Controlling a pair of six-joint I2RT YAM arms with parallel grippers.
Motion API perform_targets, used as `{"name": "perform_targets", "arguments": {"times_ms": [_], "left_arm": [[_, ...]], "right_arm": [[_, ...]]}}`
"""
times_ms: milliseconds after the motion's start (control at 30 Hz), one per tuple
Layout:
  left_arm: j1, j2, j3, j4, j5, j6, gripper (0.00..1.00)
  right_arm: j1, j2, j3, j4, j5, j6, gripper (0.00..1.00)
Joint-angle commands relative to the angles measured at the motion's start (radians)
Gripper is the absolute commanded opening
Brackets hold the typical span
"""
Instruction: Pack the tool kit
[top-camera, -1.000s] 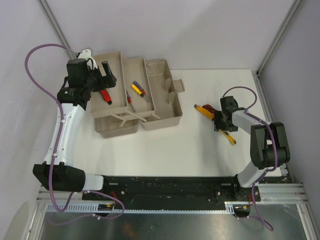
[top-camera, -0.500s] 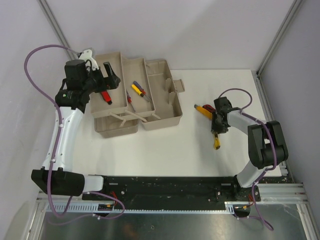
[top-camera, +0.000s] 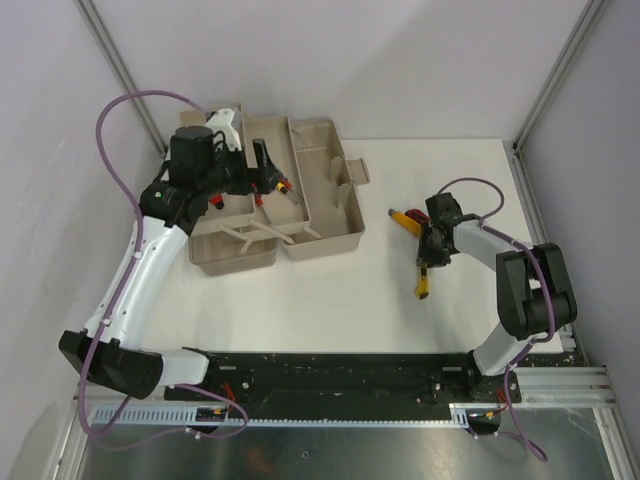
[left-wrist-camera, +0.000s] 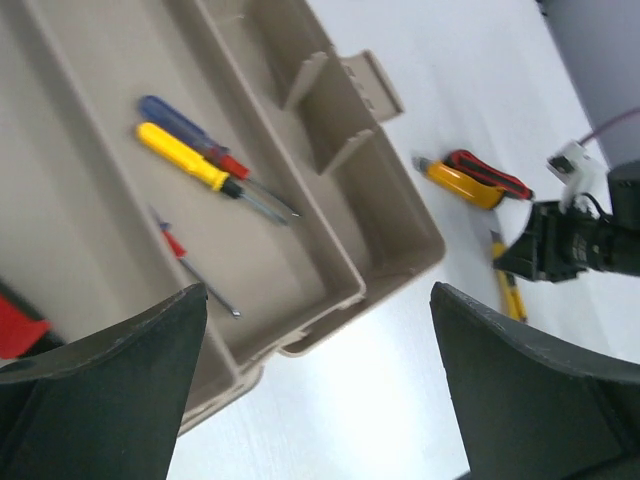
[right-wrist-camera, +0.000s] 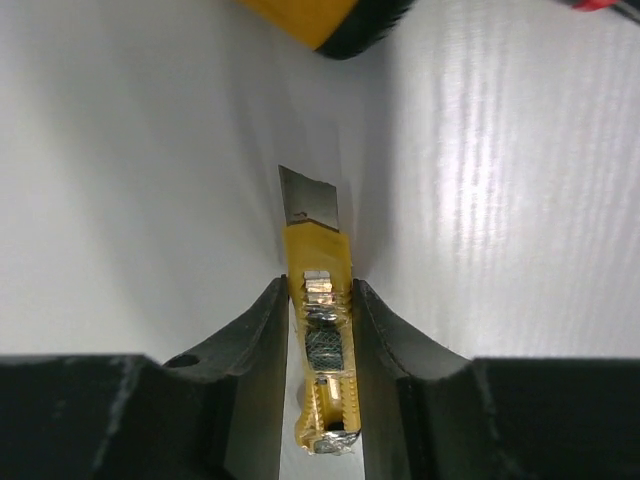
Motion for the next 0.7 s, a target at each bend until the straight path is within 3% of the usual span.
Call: {"name": "perform_targets", "arguments": {"times_ms": [0, 367, 667], "left_arm": [[-0.078, -0.011, -0.020, 0.042, 0.065, -0.047, 0.97], [-0.346, 0.079, -0.107, 0.230, 0.141, -0.177, 0.97], [-0.450, 0.163, -0.124, 0.419, 0.274, -0.290, 0.97]], "right_arm": [[-0.010, -0.117, 0.008, 0.044, -0.182, 0.030, 0.00], [-0.072, -0.345, 0.007, 0.199, -0.558, 0.187, 0.00], [-0.044, -0.447, 0.007, 0.581, -0.737, 0.515, 0.00]]}}
